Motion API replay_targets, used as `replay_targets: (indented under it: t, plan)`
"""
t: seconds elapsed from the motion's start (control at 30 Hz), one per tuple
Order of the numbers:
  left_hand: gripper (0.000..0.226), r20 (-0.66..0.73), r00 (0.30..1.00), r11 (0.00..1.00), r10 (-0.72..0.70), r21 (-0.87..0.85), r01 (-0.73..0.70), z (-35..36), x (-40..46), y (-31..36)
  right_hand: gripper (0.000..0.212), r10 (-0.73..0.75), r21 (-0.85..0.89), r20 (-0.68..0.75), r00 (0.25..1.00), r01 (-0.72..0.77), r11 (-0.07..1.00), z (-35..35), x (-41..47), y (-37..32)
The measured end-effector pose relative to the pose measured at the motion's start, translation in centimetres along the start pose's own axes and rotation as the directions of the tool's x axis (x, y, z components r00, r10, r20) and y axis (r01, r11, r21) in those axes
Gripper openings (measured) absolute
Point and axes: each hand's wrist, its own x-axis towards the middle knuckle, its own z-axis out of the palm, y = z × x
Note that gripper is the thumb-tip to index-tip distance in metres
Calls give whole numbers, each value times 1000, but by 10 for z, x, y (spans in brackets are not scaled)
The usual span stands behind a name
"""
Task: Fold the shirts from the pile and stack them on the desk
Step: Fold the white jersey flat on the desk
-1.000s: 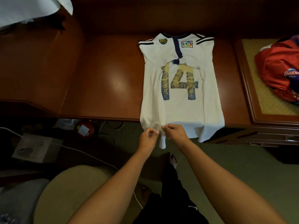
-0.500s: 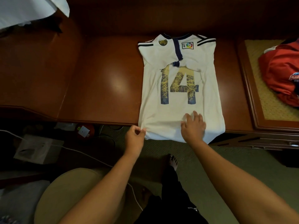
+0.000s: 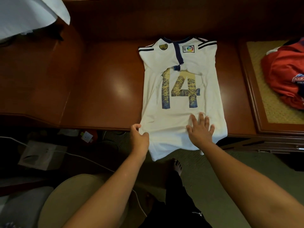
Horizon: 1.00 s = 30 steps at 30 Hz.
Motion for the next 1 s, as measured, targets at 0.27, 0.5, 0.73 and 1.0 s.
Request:
replay_targets:
  t: [0.27,0.5,0.73,1.0]
  plan:
    - [18,53,977,972,-205,124,198,-4,21,6,58,-17,-9,4,1000,17,1000,0,0,3]
    - [7,37,997,997,-64,-32,65,-12,16,15,59,-15,-16,9,1000,16,1000,0,-1,2]
    - [17,-43,997,976,59,210,-49,-13,24,14,58,-8,-5,23,1000,8,1000,0,0,2]
    - [41,93,917,786,387,487,-381,8,6,4,59,-6,-6,35,999,6,1000,-3,0,-1]
